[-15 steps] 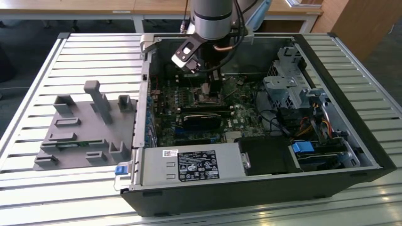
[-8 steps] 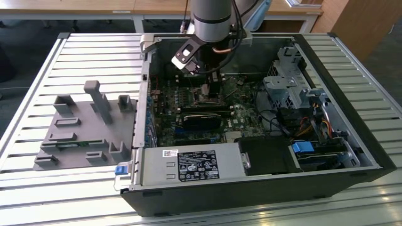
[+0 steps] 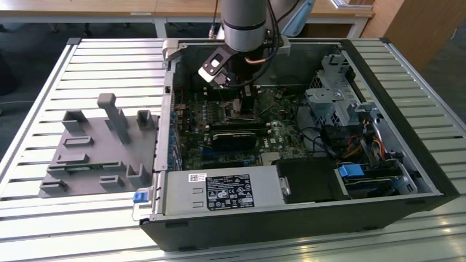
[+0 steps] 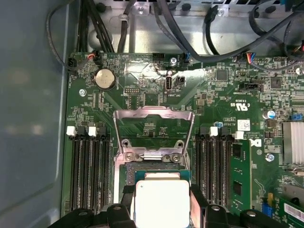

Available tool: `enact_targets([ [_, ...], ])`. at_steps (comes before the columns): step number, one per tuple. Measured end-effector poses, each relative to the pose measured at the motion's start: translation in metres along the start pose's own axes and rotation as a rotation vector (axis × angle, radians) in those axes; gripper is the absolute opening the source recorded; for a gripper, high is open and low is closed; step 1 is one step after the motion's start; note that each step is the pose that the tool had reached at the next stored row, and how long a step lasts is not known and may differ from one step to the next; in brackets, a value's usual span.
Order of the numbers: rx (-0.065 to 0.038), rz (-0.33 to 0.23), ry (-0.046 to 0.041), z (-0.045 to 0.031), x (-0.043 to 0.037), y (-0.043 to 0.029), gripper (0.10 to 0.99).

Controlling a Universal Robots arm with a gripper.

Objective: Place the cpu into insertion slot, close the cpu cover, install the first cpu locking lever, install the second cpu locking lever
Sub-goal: 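Place the cpu into insertion slot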

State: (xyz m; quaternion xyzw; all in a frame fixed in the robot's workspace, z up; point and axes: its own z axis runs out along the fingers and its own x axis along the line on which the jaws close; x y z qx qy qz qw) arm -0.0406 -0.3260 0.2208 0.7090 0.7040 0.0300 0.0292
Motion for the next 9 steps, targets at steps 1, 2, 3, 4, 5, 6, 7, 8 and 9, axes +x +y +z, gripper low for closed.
enact_targets([
  [1,0.000,0.001,-0.0001,0.0013,0.0001,-0.0001,0.541],
  [2,0.000,0.003,-0.0002,0.0025,0.0002,-0.0003,0.541],
  [3,0.000,0.003,-0.0002,0.0040,0.0003,-0.0004,0.541],
  [4,0.000,0.003,-0.0002,0.0057,0.0004,-0.0006,0.541],
  [5,0.000,0.003,-0.0003,0.0072,0.0005,-0.0007,0.541],
  [6,0.001,0.003,-0.0003,0.0083,0.0006,-0.0008,0.541],
  [7,0.001,0.003,-0.0003,0.0091,0.0007,-0.0009,0.541],
  [8,0.001,0.003,-0.0003,0.0099,0.0009,-0.0010,0.541],
  [9,0.001,0.003,-0.0008,0.0107,0.0011,-0.0011,0.541],
])
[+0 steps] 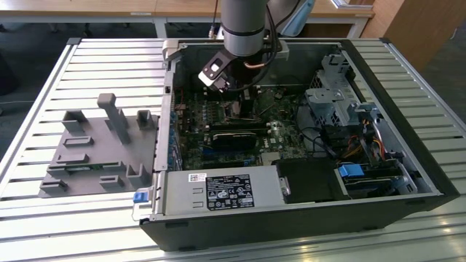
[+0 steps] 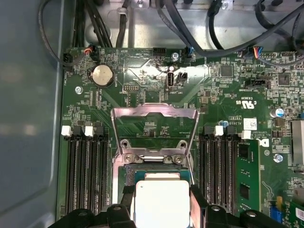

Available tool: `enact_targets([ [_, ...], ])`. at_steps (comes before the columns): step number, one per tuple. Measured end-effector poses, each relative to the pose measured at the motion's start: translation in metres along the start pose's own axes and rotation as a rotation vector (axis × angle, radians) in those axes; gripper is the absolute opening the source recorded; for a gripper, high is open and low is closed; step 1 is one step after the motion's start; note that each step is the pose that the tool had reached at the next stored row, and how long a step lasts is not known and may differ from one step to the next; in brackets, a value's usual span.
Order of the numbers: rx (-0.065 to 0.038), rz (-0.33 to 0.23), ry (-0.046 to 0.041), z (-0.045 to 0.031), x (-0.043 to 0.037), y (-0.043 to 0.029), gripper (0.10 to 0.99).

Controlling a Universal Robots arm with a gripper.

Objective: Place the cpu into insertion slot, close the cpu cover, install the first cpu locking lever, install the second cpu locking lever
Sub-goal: 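Place the cpu into insertion slot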

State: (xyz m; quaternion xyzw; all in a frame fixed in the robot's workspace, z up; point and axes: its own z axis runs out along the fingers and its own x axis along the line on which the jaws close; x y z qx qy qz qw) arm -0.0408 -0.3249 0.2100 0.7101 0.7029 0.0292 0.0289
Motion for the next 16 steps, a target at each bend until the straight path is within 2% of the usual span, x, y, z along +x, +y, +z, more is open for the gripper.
enact_targets([
  [7,0.001,0.016,-0.0029,0.0044,0.0012,-0.0011,0.541],
  [16,0.002,0.007,-0.0022,0.0085,0.0047,-0.0016,0.541],
])
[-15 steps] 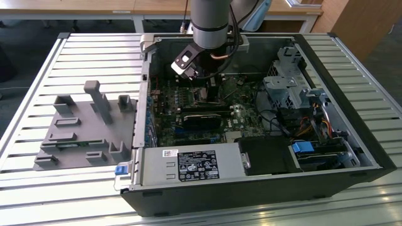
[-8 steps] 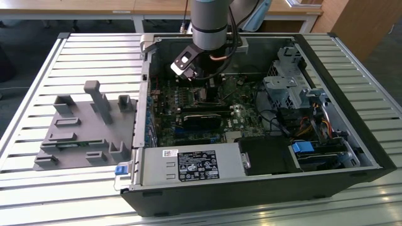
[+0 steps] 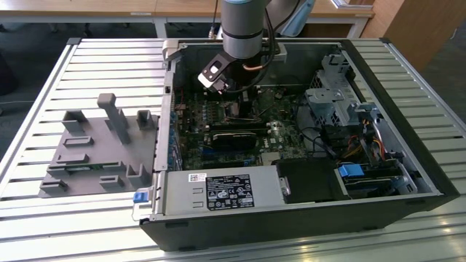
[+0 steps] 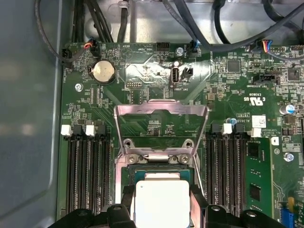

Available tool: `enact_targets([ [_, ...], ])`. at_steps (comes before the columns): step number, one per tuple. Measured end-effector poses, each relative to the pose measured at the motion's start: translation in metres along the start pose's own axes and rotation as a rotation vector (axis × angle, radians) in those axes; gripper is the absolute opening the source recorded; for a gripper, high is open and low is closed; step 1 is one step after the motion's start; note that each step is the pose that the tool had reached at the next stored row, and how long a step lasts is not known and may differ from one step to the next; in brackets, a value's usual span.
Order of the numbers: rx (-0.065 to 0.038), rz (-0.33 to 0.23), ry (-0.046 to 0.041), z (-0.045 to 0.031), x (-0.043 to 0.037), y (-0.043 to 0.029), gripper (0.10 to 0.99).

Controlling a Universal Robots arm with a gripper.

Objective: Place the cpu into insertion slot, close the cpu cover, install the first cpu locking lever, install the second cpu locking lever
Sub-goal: 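Place the cpu into insertion slot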

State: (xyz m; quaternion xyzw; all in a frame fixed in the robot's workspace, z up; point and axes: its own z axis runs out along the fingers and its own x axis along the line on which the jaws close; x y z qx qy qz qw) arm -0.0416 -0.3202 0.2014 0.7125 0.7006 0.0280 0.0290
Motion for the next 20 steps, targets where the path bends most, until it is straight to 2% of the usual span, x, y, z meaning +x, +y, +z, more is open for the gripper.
enact_targets([
  [10,0.001,-0.013,0.0011,0.0052,0.0005,-0.0014,0.541],
  [20,0.002,0.001,-0.0007,0.0102,0.0021,-0.0019,0.541],
])
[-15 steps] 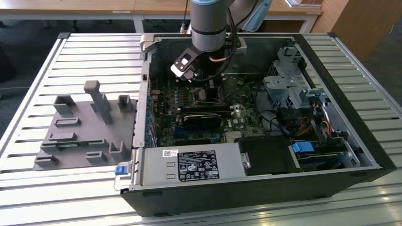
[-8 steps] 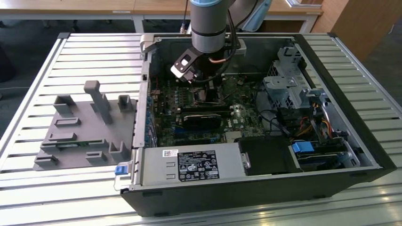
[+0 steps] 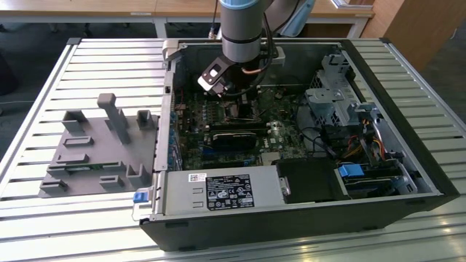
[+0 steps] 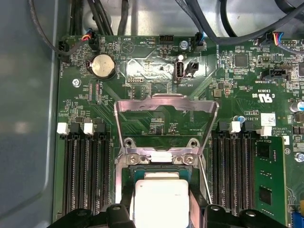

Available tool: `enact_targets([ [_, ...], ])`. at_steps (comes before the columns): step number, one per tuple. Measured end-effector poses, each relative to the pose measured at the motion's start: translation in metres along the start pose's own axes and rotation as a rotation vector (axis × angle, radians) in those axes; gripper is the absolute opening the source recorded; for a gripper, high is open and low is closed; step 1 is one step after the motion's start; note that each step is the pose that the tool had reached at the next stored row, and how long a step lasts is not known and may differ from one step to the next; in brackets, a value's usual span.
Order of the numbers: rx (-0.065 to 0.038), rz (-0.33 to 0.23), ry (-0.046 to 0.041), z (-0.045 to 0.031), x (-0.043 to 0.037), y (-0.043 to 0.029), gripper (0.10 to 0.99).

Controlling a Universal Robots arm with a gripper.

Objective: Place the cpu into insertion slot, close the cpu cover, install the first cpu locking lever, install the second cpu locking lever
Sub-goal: 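Place the cpu into insertion slot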

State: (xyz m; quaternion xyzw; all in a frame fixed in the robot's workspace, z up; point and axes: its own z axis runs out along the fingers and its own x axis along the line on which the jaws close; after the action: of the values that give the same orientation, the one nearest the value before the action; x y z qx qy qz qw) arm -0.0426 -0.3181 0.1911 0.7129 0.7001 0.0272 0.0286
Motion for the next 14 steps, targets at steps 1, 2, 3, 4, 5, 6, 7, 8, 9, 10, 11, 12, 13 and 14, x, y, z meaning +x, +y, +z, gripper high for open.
enact_targets([
  [1,0.000,0.000,0.0000,0.0001,0.0000,0.0000,0.541],
  [2,0.000,0.000,0.0000,0.0001,0.0000,0.0000,0.541],
  [3,0.000,0.000,0.0002,0.0002,0.0000,0.0000,0.541],
  [4,0.000,0.000,0.0004,0.0003,0.0001,0.0000,0.541],
  [5,0.000,0.000,0.0004,0.0003,0.0001,0.0000,0.541],
  [6,0.000,0.000,0.0005,0.0003,0.0001,0.0000,0.541],
  [7,-0.001,0.000,0.0011,0.0005,0.0002,0.0001,0.541],
  [8,-0.001,0.000,0.0014,0.0006,0.0002,0.0001,0.549],
  [9,-0.001,0.000,0.0012,0.0006,0.0002,0.0001,0.549],
  [10,-0.001,0.000,0.0010,0.0005,0.0002,0.0001,0.612],
  [11,0.000,0.000,0.0006,0.0004,0.0001,0.0000,0.612],
  [12,0.000,0.000,0.0005,0.0003,0.0001,0.0000,0.612],
  [13,0.000,0.000,0.0003,-0.0002,0.0000,0.0000,0.612],
  [14,0.000,0.000,0.0007,-0.0009,0.0000,0.0001,0.612],
])
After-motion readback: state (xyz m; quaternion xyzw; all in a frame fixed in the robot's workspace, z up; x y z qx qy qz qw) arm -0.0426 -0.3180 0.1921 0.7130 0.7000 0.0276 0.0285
